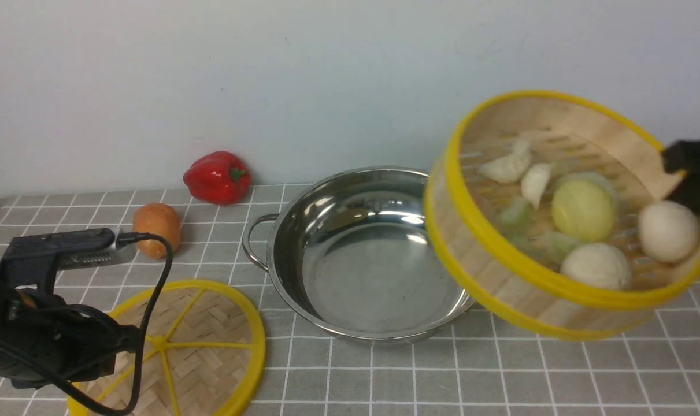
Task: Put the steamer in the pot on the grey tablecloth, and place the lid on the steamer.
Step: 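Place the bamboo steamer basket of food into the steel pot with the right gripper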
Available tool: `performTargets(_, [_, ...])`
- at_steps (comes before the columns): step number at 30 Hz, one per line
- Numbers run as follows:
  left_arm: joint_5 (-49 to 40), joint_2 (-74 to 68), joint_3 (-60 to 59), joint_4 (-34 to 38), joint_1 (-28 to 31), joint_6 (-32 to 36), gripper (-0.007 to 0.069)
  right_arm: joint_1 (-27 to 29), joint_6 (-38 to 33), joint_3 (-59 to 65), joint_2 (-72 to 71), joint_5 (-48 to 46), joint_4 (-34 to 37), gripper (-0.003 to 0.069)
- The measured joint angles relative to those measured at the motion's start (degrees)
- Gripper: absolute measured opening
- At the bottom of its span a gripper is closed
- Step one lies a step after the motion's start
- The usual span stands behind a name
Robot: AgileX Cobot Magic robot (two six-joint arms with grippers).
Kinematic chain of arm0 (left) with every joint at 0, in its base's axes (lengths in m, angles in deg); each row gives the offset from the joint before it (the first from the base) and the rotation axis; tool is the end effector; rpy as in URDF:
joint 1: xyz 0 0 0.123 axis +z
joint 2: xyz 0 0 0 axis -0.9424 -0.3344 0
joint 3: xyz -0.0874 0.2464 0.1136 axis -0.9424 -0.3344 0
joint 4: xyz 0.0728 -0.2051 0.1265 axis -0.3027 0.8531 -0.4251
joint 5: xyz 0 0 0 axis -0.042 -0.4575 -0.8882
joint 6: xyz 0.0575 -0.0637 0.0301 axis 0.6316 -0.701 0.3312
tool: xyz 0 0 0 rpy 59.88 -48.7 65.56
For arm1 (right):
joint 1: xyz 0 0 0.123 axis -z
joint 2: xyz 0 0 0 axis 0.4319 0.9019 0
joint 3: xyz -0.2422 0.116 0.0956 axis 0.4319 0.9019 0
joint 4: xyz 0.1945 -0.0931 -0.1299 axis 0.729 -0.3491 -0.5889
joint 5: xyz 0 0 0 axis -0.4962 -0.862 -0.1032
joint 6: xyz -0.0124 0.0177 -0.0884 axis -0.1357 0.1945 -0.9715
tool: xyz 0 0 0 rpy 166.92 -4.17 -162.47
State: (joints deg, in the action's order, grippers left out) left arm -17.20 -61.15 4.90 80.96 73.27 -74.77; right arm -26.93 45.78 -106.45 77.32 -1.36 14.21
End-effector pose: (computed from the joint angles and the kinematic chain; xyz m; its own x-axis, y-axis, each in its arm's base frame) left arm 0.2305 0.0093 0.2107 -0.9327 -0.1137 -0.3423 -0.1048 0.9935 -0.0444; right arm 0.3102 0.0382 0.3156 -0.9631 0.1093 -0.2458 0.0133 0.9320 0.3622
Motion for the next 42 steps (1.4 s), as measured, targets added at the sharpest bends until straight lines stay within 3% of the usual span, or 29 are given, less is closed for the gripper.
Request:
performTargets(7, [0.0,0.0,0.0,0.3,0.0,0.0,0.0243,-15.6,8.5,-23.2,18.6,-3.5,-9.5,0.0058])
performTargets(12, [0.0,0.0,0.0,0.4,0.0,0.0,0.0243,-20.1,10.8,-36.5,29.9,-3.8,-12.7,0.0058])
performTargets(18, [0.0,0.0,0.0,1.4,0.0,0.0,0.0243,-21.1,12.2,-45.1,37.5,-3.7,-12.5,0.0058])
performTargets(42, [0.1,0.0,0.0,1.9,0.0,0.0,0.0243,-21.1,12.5,-45.3,47.3,-3.9,-16.9,0.0057])
